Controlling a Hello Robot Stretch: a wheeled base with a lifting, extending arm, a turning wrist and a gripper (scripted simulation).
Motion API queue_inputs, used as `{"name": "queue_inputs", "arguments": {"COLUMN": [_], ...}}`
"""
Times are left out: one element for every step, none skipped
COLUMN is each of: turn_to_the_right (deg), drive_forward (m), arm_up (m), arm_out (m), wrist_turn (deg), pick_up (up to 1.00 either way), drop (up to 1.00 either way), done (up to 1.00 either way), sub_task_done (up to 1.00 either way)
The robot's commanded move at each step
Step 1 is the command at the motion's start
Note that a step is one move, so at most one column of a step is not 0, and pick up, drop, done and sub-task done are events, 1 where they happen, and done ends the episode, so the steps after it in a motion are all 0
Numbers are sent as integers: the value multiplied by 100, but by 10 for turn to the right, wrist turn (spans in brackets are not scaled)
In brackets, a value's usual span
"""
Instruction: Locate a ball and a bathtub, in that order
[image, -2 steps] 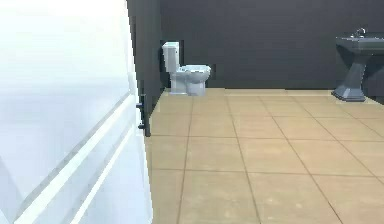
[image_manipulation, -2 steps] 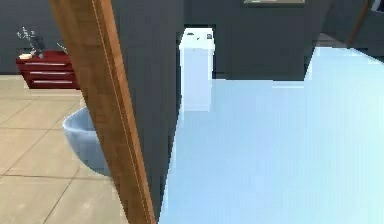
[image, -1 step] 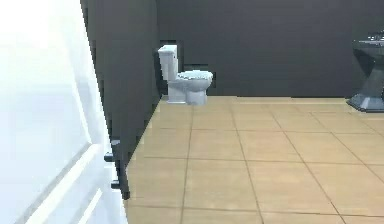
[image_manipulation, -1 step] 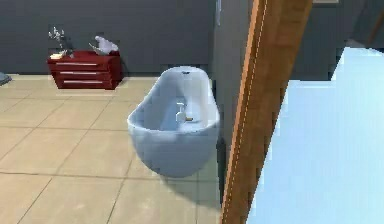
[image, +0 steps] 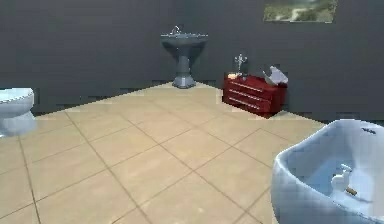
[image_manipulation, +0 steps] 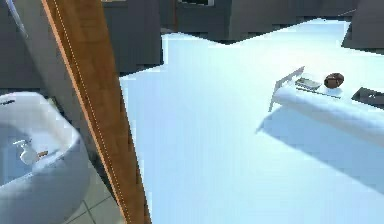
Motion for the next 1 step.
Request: {"name": "queue_inputs", "arguments": {"turn_to_the_right": [390], "drive_forward": [0], "arm_up": [0], "arm_out": [0], "wrist_turn": [0], "pick_up": [0], "drop": [0], "done": [0], "sub_task_done": [0]}}
